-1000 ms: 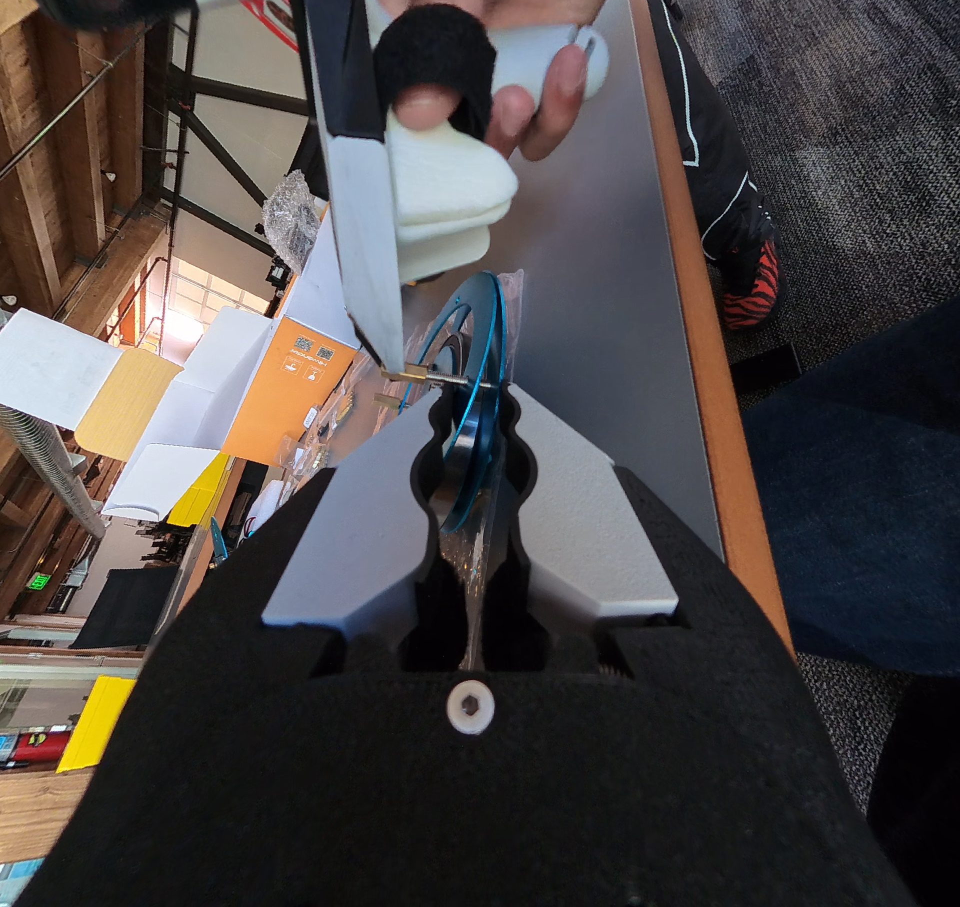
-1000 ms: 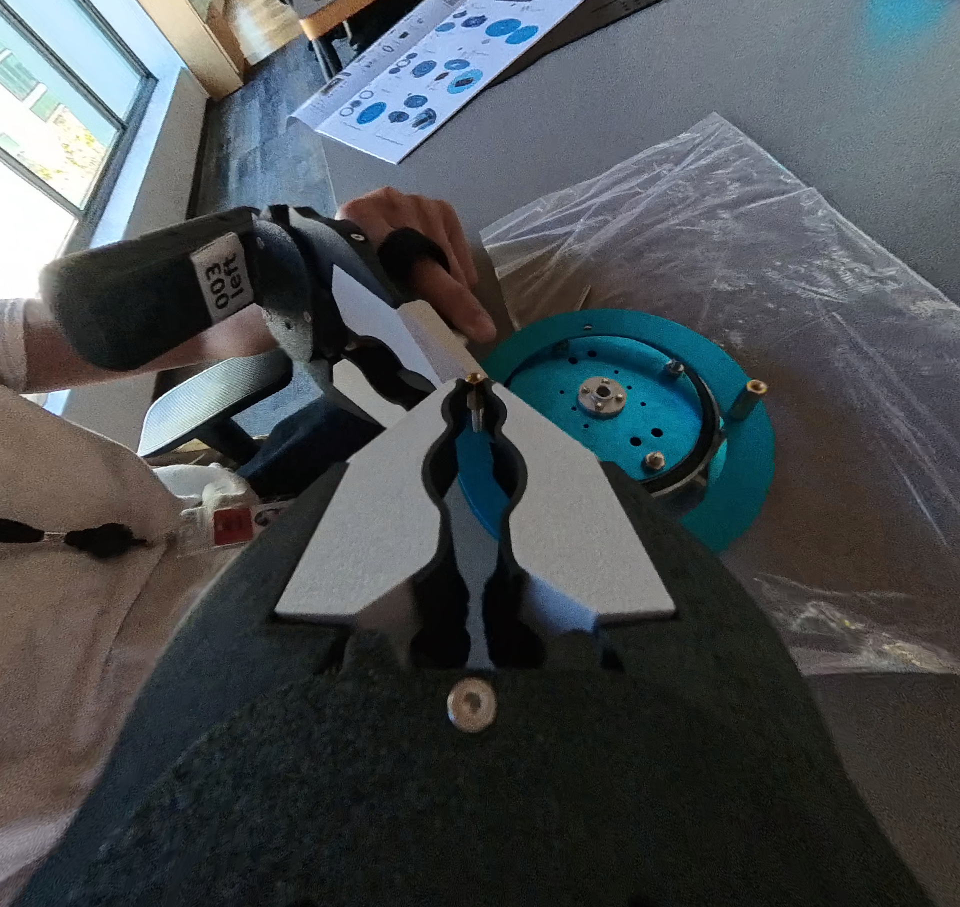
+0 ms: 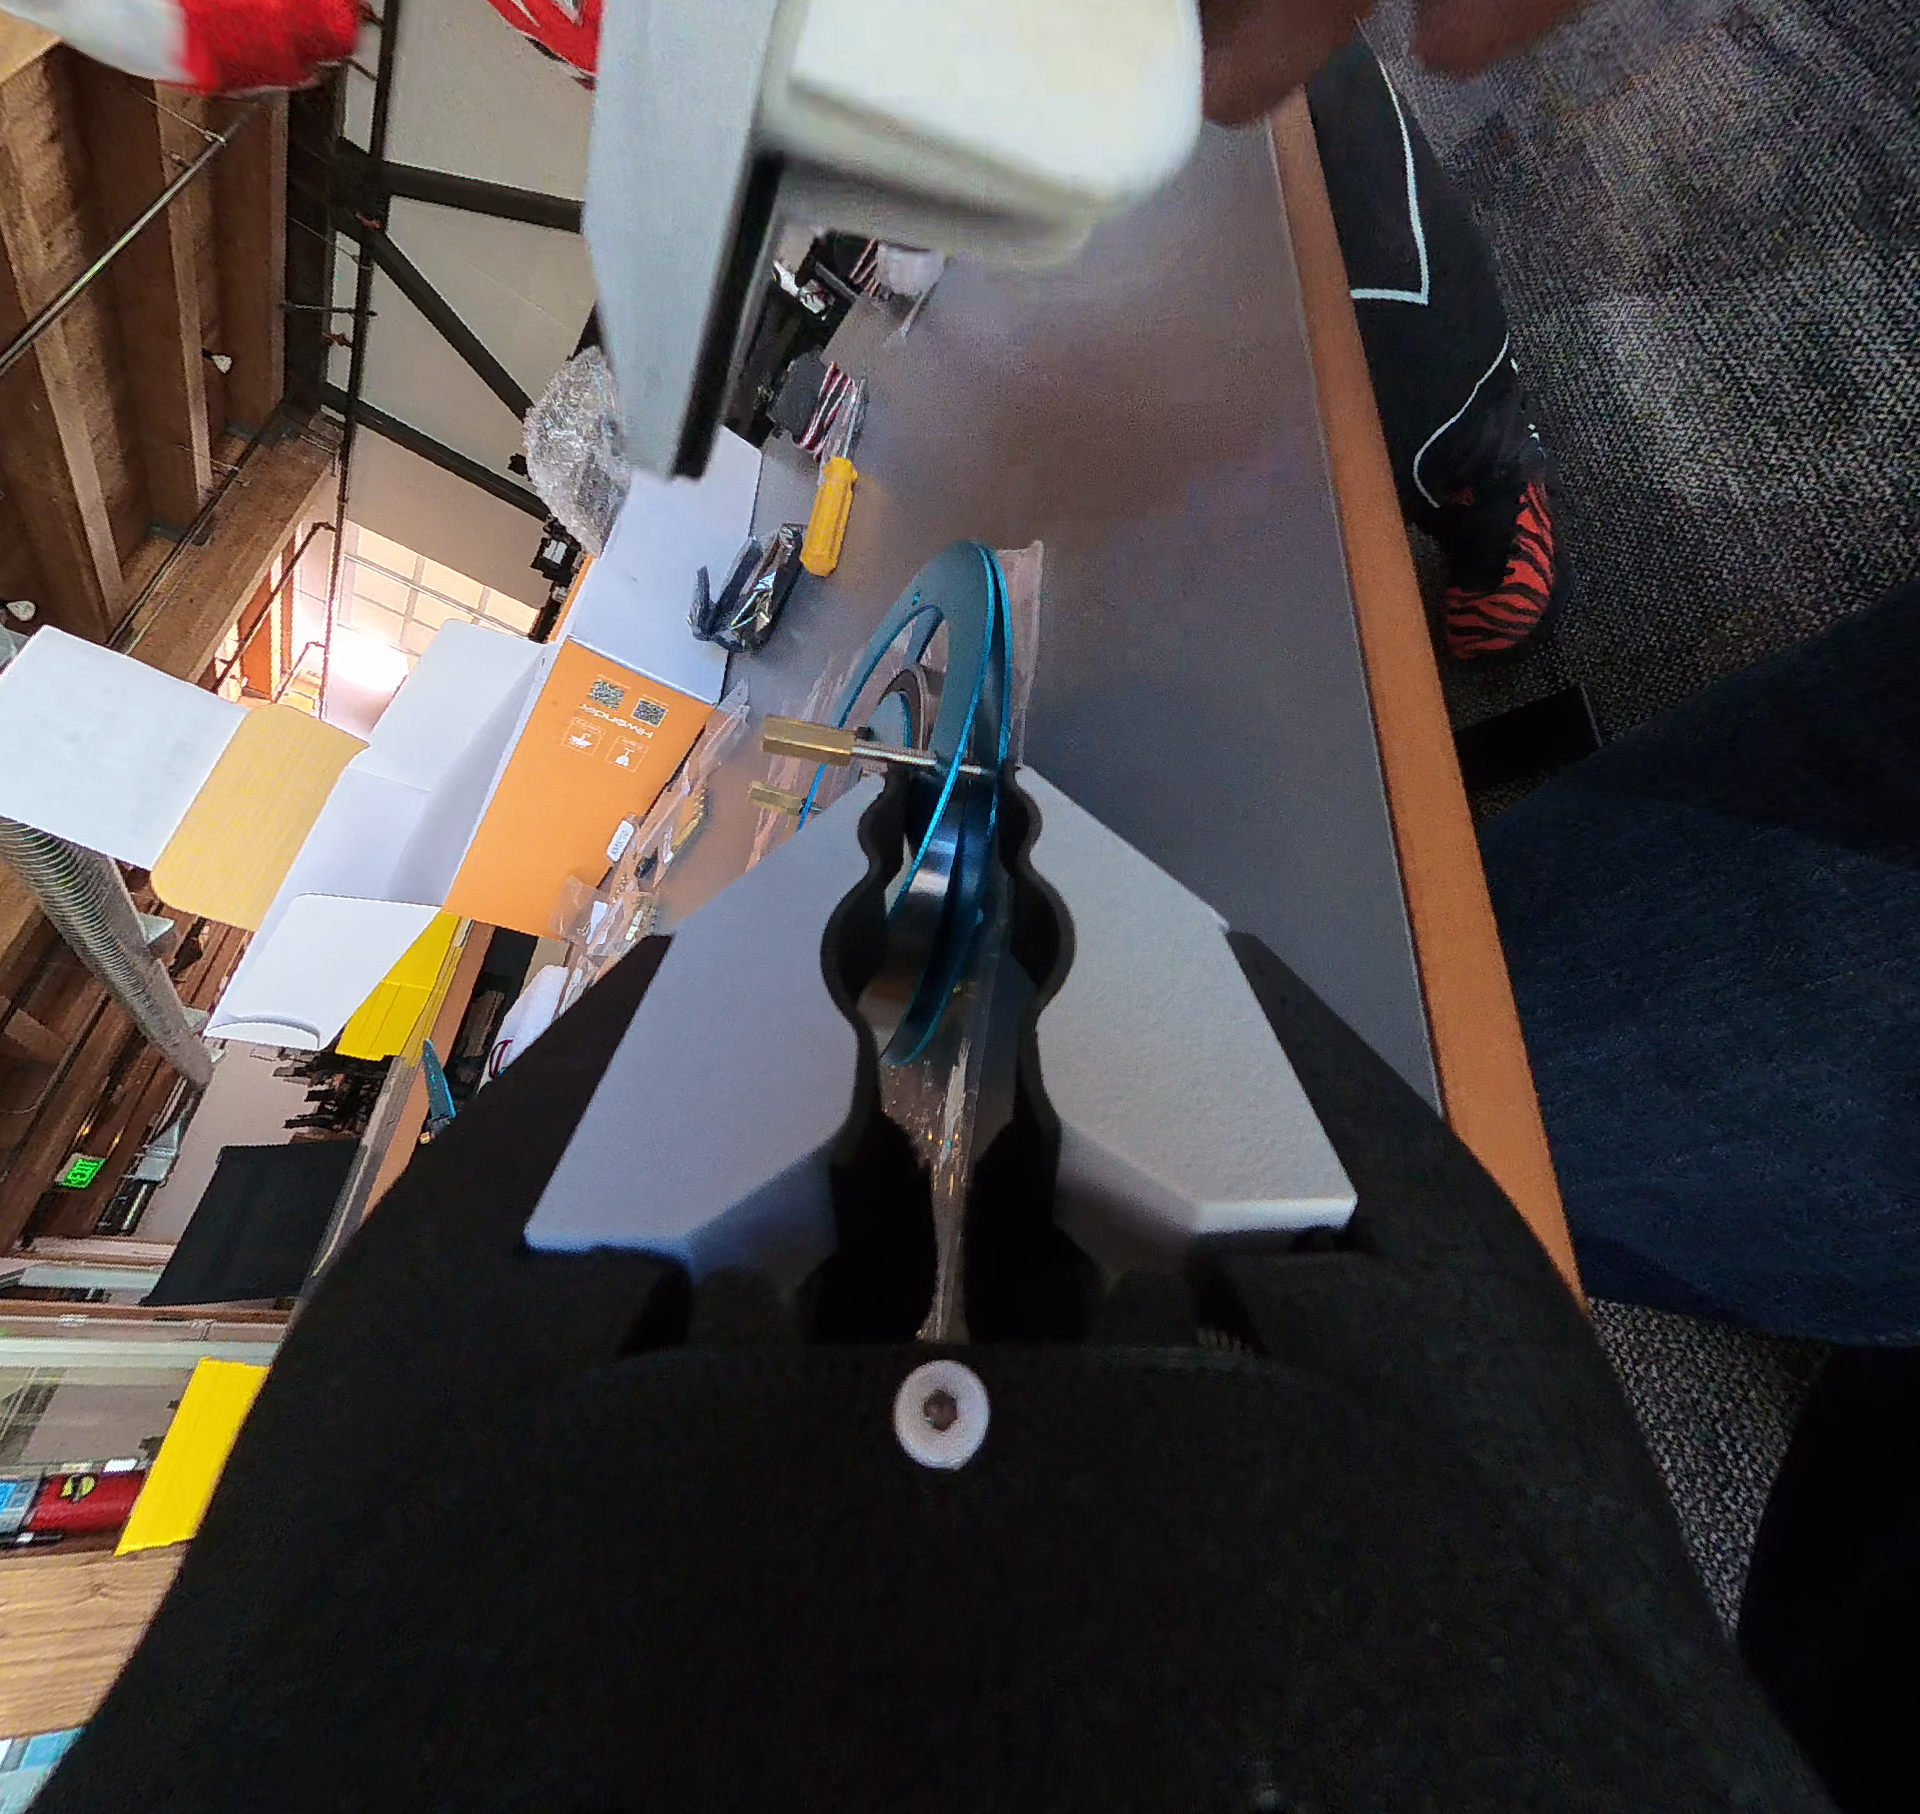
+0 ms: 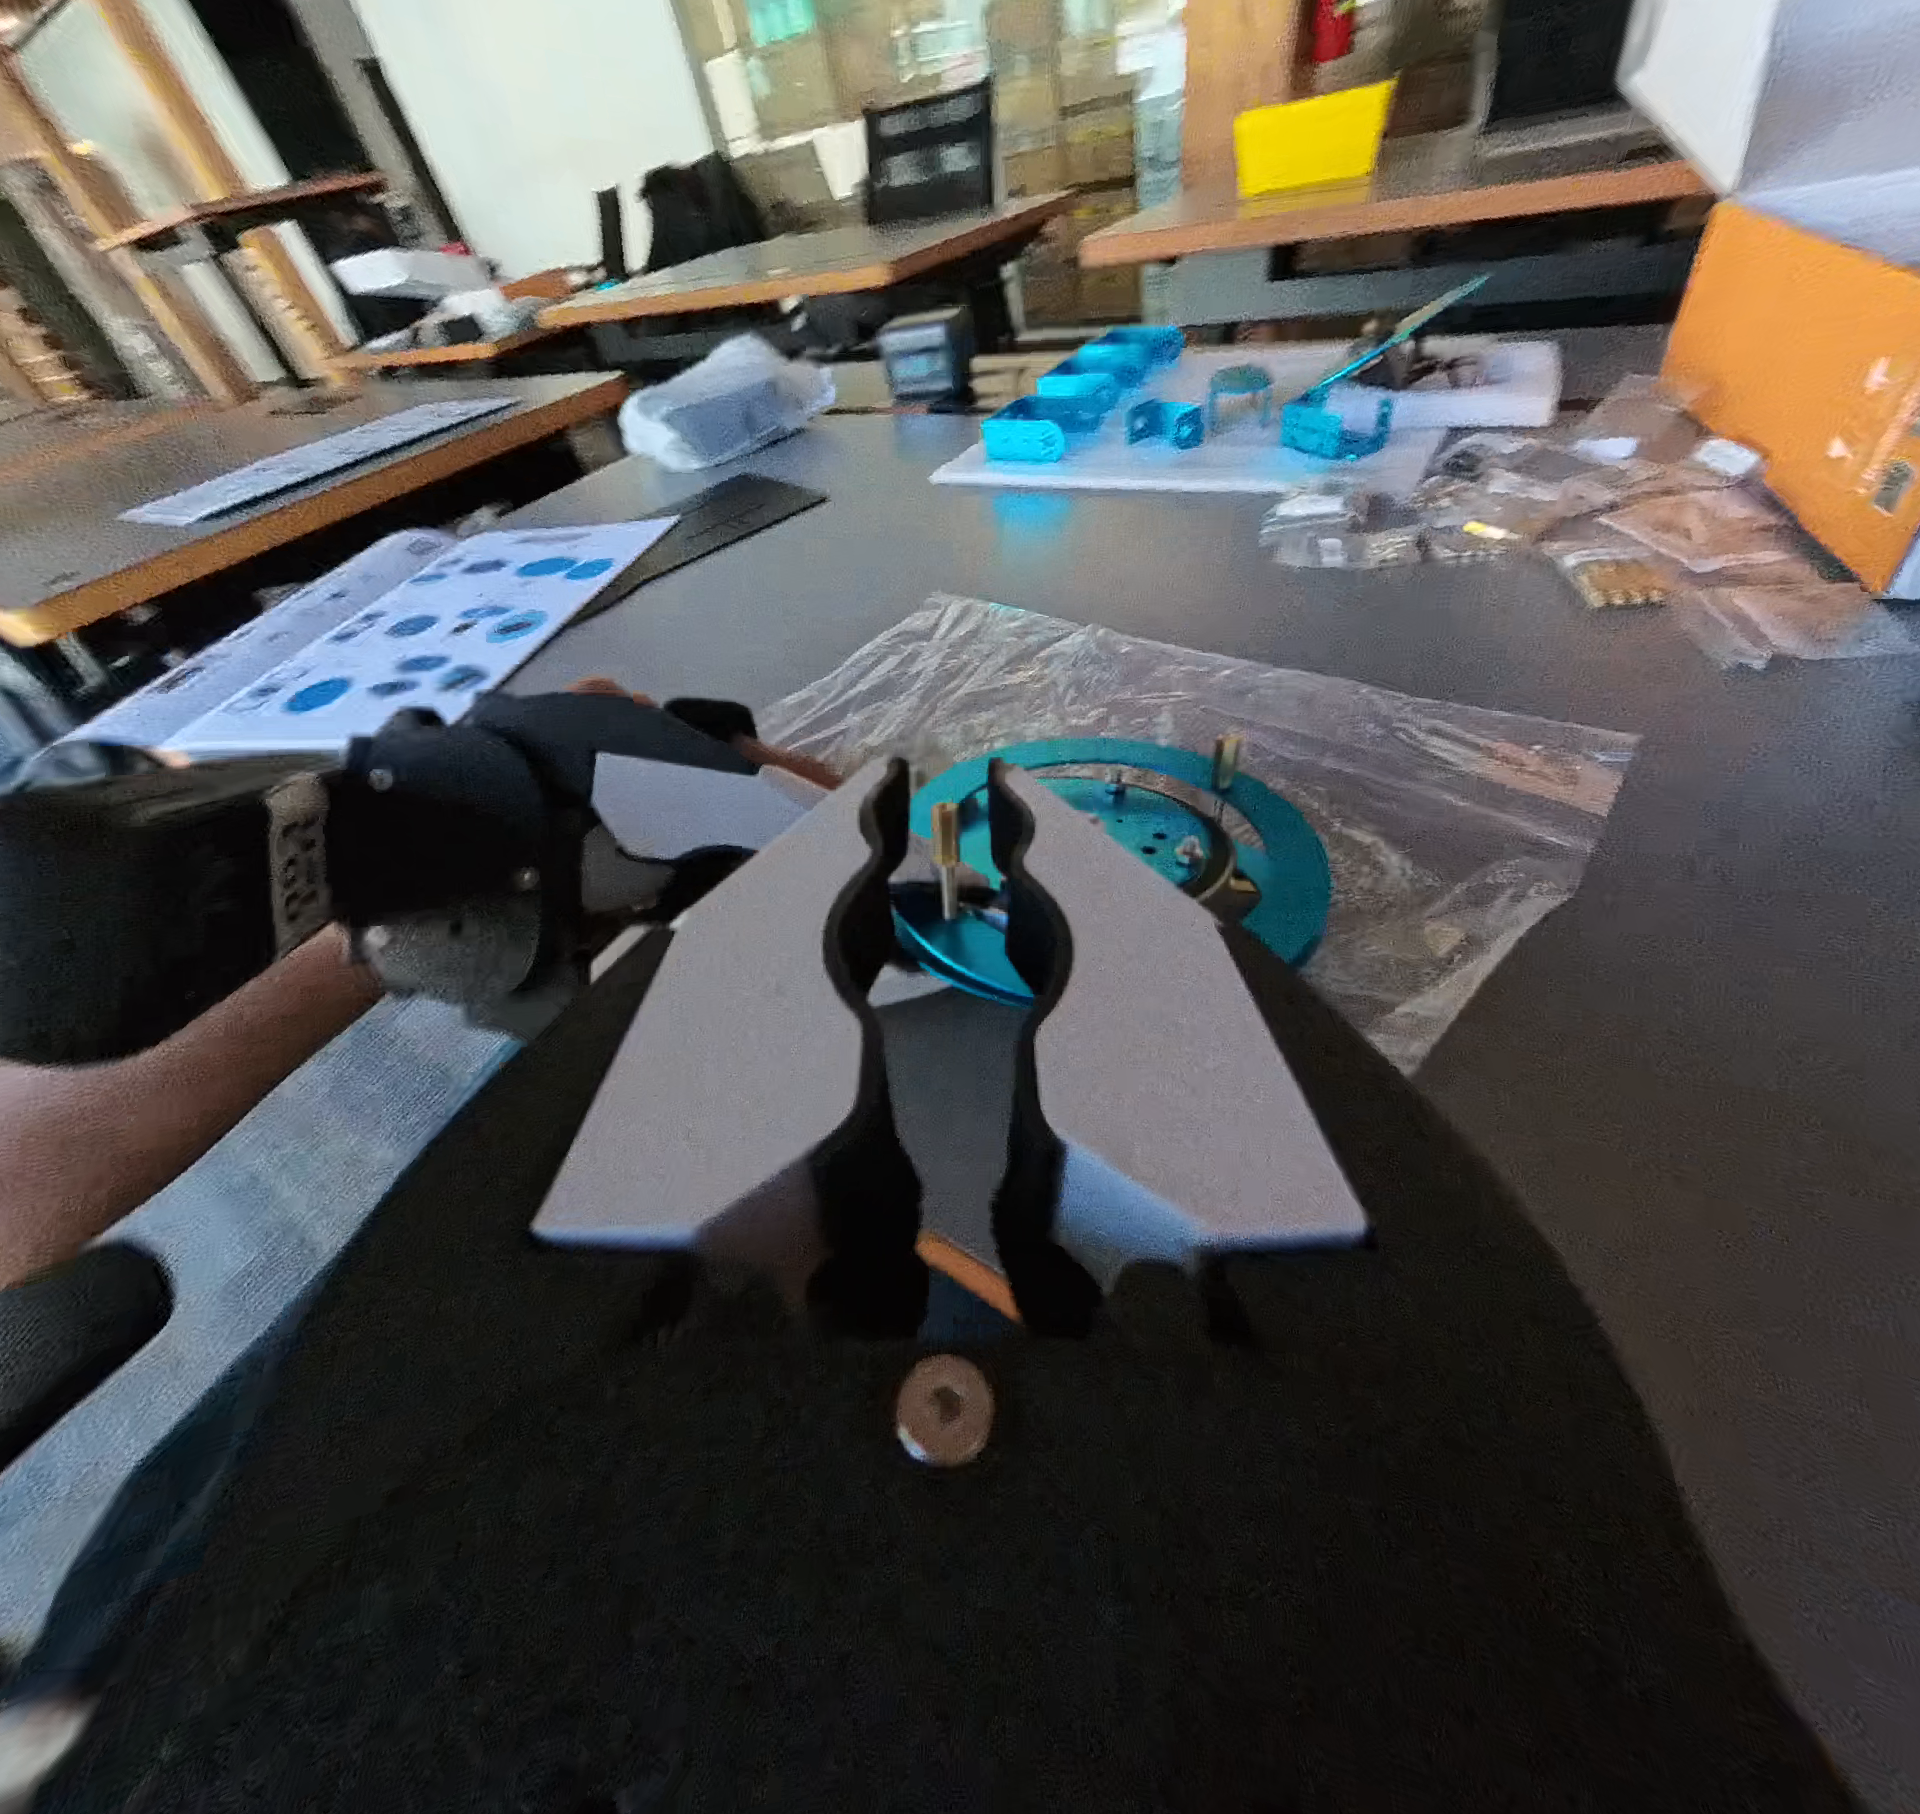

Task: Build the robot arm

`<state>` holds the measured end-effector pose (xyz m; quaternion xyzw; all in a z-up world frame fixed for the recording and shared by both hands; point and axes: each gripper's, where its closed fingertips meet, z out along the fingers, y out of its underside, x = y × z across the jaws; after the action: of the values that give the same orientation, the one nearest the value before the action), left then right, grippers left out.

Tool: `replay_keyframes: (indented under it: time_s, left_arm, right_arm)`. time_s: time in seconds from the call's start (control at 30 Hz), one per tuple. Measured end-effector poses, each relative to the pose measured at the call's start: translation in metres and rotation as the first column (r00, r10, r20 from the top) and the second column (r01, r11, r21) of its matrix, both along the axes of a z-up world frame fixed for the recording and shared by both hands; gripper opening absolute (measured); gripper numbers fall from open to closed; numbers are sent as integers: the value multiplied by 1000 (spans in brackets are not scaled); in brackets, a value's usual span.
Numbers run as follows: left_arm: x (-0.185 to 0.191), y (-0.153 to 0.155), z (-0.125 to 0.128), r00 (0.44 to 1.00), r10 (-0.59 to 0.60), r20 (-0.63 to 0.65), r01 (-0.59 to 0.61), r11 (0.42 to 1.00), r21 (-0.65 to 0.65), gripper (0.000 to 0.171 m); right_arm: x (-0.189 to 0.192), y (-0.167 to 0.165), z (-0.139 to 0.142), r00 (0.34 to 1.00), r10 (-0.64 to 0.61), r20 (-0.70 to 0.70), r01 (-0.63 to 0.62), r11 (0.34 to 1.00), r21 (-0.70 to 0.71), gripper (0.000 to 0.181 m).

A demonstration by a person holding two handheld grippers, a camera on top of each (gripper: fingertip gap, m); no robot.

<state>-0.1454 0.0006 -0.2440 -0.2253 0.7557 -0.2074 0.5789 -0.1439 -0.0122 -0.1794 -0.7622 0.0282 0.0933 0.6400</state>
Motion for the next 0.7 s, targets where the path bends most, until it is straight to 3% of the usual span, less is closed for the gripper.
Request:
replay_keyframes:
  time_s: [0.07, 0.17, 0.3, 0.37, 0.5, 0.63, 0.7]
  left_arm:
    - [0, 0, 0, 1000, 0, 0, 0, 1000, 1, 17]
    - [0, 0, 0, 1000, 0, 1, 0, 1000, 2, 17]
    - [0, 0, 0, 1000, -1, 1, 1, 1000, 3, 17]
    - [0, 0, 0, 1000, -2, 1, 2, 1000, 3, 17]
    - [0, -1, 0, 1000, -3, 2, 3, 1000, 6, 17]
    - [0, -1, 0, 1000, -3, 4, 3, 1000, 9, 17]
    - [0, -1, 0, 1000, -2, 5, 2, 1000, 12, 17]
  right_arm:
    - [0, -8, -7, 982, 183, -37, -187, 976, -117, 24]
    - [2, -18, -19, 889, 454, -58, -451, 846, -285, 37]
    - [8, -2, -4, 805, 571, -163, -593, 776, -212, 52]
    - [-1, 2, -6, 739, 661, -133, -670, 697, -257, 42]
    - [-8, 17, -12, 622, 770, 141, -633, 601, -488, 37]
    - [-21, 22, -10, 497, 854, 154, -603, 467, -647, 17]
    - [-18, 26, -15, 453, 877, 162, -555, 420, -718, 18]
